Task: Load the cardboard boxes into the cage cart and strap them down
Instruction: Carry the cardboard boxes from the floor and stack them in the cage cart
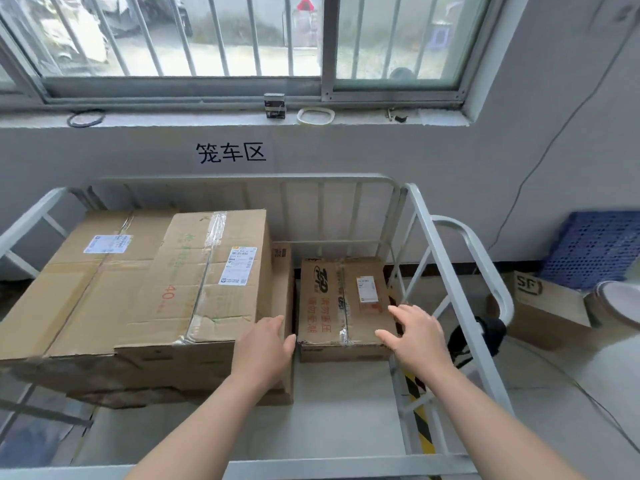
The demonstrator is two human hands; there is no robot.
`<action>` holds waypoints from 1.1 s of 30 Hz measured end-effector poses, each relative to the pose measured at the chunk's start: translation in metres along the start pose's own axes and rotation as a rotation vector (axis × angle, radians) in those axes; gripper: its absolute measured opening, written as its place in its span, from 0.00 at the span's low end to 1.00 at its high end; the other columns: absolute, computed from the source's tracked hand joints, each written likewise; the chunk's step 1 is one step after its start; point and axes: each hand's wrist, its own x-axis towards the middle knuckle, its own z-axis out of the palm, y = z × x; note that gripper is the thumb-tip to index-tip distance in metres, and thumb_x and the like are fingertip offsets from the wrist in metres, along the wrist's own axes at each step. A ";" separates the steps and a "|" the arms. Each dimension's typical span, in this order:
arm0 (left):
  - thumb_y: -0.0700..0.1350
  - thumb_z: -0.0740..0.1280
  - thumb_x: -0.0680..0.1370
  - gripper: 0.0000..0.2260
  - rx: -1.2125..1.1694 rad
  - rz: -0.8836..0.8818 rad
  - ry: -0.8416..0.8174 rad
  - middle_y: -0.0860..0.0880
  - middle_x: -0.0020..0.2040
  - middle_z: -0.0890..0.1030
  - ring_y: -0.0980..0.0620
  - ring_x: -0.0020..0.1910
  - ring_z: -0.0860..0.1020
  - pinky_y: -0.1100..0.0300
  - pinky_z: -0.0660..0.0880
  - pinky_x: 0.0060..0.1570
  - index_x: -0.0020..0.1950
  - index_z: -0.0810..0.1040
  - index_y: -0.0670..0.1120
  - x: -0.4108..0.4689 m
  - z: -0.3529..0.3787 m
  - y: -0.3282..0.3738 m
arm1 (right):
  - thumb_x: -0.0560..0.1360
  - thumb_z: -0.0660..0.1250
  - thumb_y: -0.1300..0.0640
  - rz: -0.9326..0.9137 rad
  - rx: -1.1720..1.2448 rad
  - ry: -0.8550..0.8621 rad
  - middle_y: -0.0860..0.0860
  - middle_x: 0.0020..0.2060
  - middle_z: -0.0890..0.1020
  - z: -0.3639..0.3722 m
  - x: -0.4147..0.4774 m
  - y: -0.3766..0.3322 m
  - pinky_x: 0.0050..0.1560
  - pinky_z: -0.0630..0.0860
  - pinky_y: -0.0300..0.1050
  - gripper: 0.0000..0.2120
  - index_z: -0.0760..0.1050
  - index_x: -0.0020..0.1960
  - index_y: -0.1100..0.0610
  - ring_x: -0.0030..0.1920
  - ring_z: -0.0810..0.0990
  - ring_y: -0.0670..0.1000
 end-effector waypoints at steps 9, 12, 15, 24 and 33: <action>0.55 0.60 0.80 0.23 0.040 0.165 -0.022 0.51 0.70 0.73 0.50 0.67 0.72 0.57 0.68 0.64 0.74 0.68 0.49 -0.031 0.044 0.093 | 0.76 0.63 0.40 0.029 -0.069 0.072 0.47 0.72 0.68 -0.045 -0.060 0.092 0.76 0.52 0.52 0.28 0.66 0.73 0.48 0.75 0.60 0.49; 0.55 0.59 0.81 0.22 0.075 0.285 -0.053 0.51 0.69 0.74 0.50 0.67 0.72 0.58 0.67 0.63 0.73 0.69 0.49 -0.039 0.058 0.131 | 0.76 0.63 0.39 0.115 -0.069 0.100 0.46 0.73 0.67 -0.055 -0.086 0.120 0.76 0.52 0.52 0.28 0.66 0.73 0.47 0.75 0.59 0.50; 0.54 0.60 0.80 0.21 0.109 0.435 -0.072 0.51 0.68 0.75 0.50 0.65 0.73 0.57 0.68 0.63 0.71 0.72 0.48 -0.044 0.067 0.169 | 0.76 0.63 0.40 0.232 -0.047 0.140 0.47 0.73 0.67 -0.064 -0.113 0.148 0.76 0.51 0.52 0.28 0.65 0.74 0.47 0.76 0.58 0.50; 0.54 0.60 0.80 0.22 0.146 0.888 -0.250 0.51 0.70 0.74 0.50 0.67 0.73 0.55 0.68 0.66 0.73 0.69 0.49 -0.078 0.097 0.280 | 0.73 0.69 0.42 0.701 0.042 0.349 0.49 0.64 0.77 -0.076 -0.238 0.209 0.68 0.65 0.49 0.26 0.74 0.67 0.53 0.67 0.72 0.52; 0.54 0.60 0.80 0.22 0.246 1.190 -0.432 0.48 0.68 0.75 0.47 0.66 0.73 0.55 0.69 0.64 0.72 0.70 0.48 -0.159 0.159 0.361 | 0.73 0.70 0.44 1.135 0.185 0.527 0.50 0.67 0.75 -0.068 -0.361 0.256 0.70 0.63 0.52 0.26 0.74 0.68 0.53 0.70 0.69 0.53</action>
